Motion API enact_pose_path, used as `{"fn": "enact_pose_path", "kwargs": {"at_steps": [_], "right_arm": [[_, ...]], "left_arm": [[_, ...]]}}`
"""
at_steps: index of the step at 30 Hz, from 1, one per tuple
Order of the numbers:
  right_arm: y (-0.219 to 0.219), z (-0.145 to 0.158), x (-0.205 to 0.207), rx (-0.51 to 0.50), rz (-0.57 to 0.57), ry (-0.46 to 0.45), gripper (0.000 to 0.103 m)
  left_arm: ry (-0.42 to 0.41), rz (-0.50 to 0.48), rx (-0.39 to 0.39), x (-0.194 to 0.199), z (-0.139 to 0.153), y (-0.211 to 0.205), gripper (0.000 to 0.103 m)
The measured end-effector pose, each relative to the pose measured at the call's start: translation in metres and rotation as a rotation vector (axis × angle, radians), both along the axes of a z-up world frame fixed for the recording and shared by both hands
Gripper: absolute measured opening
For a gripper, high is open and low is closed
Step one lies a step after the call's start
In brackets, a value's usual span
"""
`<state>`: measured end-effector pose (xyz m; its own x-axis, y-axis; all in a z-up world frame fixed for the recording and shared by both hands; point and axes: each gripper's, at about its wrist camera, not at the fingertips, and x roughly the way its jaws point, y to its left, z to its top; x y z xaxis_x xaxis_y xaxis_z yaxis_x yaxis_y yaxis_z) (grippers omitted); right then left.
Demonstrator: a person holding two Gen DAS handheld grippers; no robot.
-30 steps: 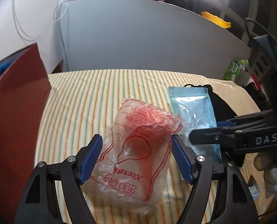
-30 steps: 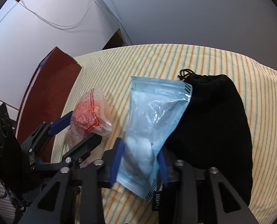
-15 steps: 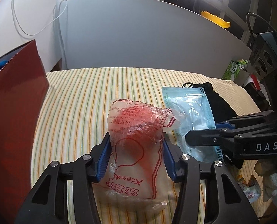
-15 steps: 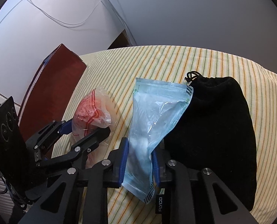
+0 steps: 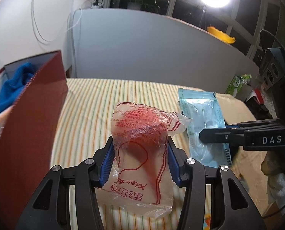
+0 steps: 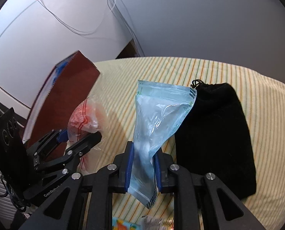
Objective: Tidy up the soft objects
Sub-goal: 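Carry the clear bag with the left tool while the right tool carries the cotton pack to the shoebox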
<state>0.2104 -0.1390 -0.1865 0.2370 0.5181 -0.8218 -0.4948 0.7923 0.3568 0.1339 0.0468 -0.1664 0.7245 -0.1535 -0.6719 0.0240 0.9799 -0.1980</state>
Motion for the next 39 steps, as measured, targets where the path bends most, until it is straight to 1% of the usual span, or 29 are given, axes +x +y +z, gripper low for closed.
{"fn": "enact_pose_path", "kwargs": {"at_steps": [6,10,12,16,20,24,30,35,39], "right_arm": [[-0.003,0.035,-0.021,0.002,0.013,-0.075,0.018],[0.002,0.059,-0.037,0.017,0.034,-0.115,0.018],[0.006,0.071,-0.045,0.018,0.048,-0.144,0.018],[0.017,0.088,-0.057,0.030,0.075,-0.173,0.018],[0.036,0.101,-0.067,0.041,0.114,-0.193,0.018],[0.060,0.107,-0.074,0.045,0.154,-0.202,0.018],[0.101,0.110,-0.083,0.049,0.211,-0.217,0.018],[0.134,0.111,-0.082,0.053,0.240,-0.209,0.018],[0.164,0.109,-0.081,0.042,0.260,-0.200,0.018]], "left_arm": [[-0.057,-0.010,0.003,-0.023,0.030,0.001,0.049],[-0.092,-0.006,0.004,-0.041,0.050,0.010,0.049],[-0.109,0.004,0.007,-0.051,0.058,0.019,0.049],[-0.131,0.031,0.014,-0.069,0.071,0.036,0.049],[-0.149,0.074,0.044,-0.088,0.081,0.060,0.049],[-0.153,0.123,0.092,-0.103,0.085,0.087,0.049],[-0.146,0.214,0.132,-0.119,0.085,0.130,0.049],[-0.136,0.274,0.162,-0.121,0.081,0.154,0.049],[-0.132,0.306,0.169,-0.117,0.078,0.166,0.049]]}}
